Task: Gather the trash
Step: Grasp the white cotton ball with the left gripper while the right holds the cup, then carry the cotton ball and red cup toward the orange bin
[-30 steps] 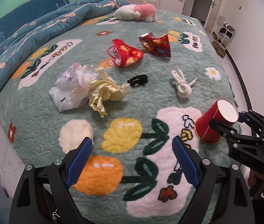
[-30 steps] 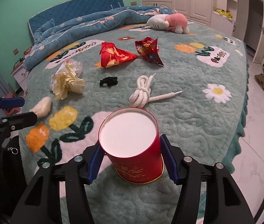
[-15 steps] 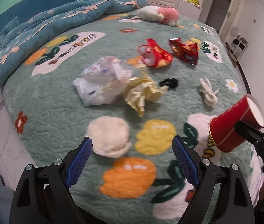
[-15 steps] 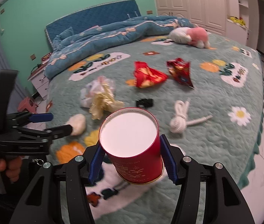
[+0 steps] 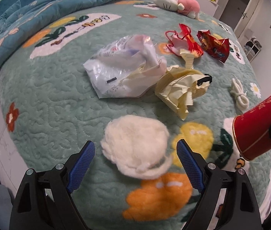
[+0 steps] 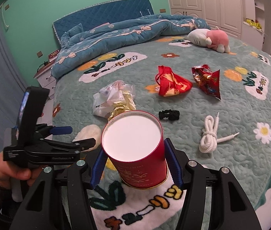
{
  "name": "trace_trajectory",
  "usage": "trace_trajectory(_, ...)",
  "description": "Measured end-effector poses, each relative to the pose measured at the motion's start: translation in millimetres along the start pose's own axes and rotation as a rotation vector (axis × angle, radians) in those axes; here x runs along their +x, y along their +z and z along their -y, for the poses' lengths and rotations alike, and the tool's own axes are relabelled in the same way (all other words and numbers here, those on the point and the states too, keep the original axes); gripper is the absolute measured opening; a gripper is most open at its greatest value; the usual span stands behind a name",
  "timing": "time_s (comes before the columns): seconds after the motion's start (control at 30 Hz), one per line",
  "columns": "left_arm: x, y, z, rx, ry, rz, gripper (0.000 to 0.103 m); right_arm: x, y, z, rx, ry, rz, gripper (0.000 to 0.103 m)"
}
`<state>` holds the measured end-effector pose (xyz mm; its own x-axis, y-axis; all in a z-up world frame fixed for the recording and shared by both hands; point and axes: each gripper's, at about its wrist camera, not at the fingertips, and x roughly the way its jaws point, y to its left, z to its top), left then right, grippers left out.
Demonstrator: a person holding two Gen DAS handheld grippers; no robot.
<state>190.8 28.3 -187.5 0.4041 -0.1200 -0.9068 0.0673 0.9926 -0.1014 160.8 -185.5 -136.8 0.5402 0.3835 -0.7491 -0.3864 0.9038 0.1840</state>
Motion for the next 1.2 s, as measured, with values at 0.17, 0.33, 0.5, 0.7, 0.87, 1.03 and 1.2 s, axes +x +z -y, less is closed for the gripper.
trace_trajectory(0.17,17,3,3,0.006,-0.012,-0.022,0.079,6,0,5,0.017,-0.007,-0.009,0.057)
trace_trajectory(0.33,26,3,3,0.015,0.008,-0.031,0.064,8,0,11,0.029,-0.01,-0.011,0.057)
trace_trajectory(0.5,24,2,0,0.023,0.037,-0.022,0.038,8,-2,13,0.036,-0.01,-0.012,0.057)
trace_trajectory(0.7,15,-2,-4,0.005,0.038,-0.018,0.022,4,-3,11,0.034,-0.007,0.0,0.057)
trace_trajectory(0.87,-6,-12,-2,0.005,0.036,-0.005,0.022,-7,-4,6,0.029,-0.005,0.016,0.057)
trace_trajectory(1.03,-40,-22,6,0.015,0.017,0.044,0.022,-26,-8,0,0.024,0.002,0.047,0.057)
trace_trajectory(1.2,-71,-28,22,0.047,0.002,0.097,0.022,-50,-13,-8,0.023,0.015,0.091,0.057)
